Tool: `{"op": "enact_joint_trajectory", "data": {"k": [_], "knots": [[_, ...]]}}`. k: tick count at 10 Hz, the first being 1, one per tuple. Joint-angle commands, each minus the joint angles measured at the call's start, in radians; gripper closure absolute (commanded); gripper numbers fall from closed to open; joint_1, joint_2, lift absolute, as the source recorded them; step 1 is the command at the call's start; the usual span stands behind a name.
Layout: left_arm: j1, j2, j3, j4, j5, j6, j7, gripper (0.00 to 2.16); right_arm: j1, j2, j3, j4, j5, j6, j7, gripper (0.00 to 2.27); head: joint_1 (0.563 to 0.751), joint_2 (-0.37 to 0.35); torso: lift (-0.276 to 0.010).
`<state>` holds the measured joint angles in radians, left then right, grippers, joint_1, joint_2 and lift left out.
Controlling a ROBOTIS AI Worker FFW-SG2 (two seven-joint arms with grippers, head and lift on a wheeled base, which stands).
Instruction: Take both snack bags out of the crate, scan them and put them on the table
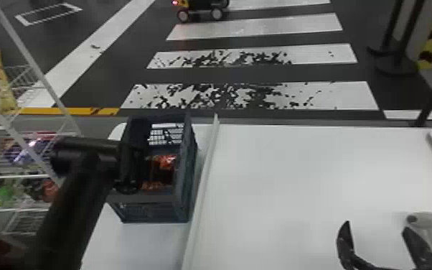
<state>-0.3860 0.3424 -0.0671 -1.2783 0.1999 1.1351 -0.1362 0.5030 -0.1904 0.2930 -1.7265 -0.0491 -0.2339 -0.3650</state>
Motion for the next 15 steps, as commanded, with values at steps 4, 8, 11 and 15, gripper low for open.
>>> {"op": "enact_joint_trajectory", "data": {"k": [4, 8, 11, 15], "knots": [[0.021, 0.009, 0.044, -0.128, 0.009, 0.033, 0.0, 2.14, 0.003, 0.0, 0.0, 0.001, 0.0, 0.0, 0.0, 0.07, 0.695, 0.219, -0.094], [0.035, 0.013, 0.078, -0.242, 0.021, 0.113, 0.0, 2.14, 0.003, 0.002, 0.0, 0.005, 0.0, 0.0, 0.0, 0.07, 0.695, 0.213, -0.094], [0.044, 0.023, 0.113, -0.32, 0.042, 0.15, 0.0, 2.14, 0.003, 0.003, -0.002, 0.008, 0.003, 0.009, 0.001, 0.07, 0.695, 0.213, -0.094], [0.044, 0.03, 0.151, -0.42, 0.064, 0.217, 0.0, 2.14, -0.001, 0.008, -0.002, 0.021, 0.003, 0.009, 0.0, 0.07, 0.695, 0.216, -0.094]]}}
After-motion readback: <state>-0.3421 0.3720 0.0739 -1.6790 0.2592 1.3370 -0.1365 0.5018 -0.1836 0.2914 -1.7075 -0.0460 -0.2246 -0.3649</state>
